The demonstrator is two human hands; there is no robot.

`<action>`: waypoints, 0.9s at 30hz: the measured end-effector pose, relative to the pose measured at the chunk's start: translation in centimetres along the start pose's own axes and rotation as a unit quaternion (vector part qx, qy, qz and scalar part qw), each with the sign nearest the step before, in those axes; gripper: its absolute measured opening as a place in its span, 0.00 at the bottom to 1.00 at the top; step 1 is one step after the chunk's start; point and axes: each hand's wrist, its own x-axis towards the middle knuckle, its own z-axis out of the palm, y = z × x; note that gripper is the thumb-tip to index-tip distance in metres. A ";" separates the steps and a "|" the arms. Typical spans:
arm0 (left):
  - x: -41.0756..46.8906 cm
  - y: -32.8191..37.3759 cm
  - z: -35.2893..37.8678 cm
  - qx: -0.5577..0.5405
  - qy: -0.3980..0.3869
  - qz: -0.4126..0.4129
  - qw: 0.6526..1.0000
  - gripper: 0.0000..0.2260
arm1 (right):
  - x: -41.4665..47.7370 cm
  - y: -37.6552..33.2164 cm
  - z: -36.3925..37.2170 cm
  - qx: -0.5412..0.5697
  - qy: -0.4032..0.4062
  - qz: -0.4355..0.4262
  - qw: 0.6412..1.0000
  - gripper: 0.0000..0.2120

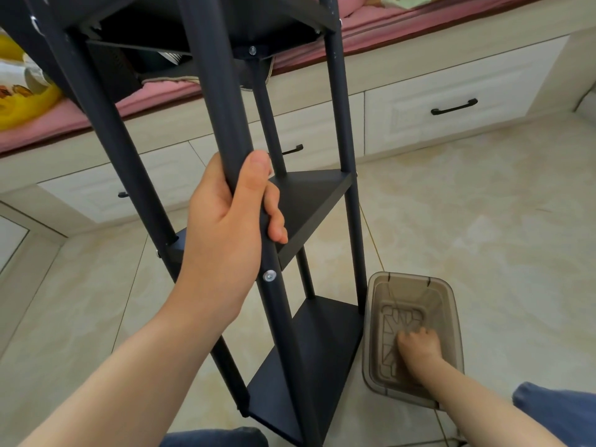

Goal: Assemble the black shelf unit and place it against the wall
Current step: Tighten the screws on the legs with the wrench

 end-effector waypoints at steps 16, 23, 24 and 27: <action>0.3 -0.3 -0.4 -0.017 0.004 -0.005 1.000 0.09 | 0.8 1.9 -1.4 0.076 -0.020 0.025 0.997 0.20; 0.5 -0.6 -1.3 -0.029 0.007 -0.015 0.999 0.10 | 1.2 3.8 -7.3 0.149 -0.027 -0.026 0.988 0.12; 0.5 -0.6 -1.4 -0.032 0.009 -0.019 0.999 0.10 | 1.1 3.7 -8.5 0.144 -0.033 -0.040 0.988 0.09; 0.6 -0.6 -1.8 -0.036 0.013 -0.029 0.999 0.10 | 0.9 3.5 -12.4 0.114 -0.039 -0.071 0.990 0.05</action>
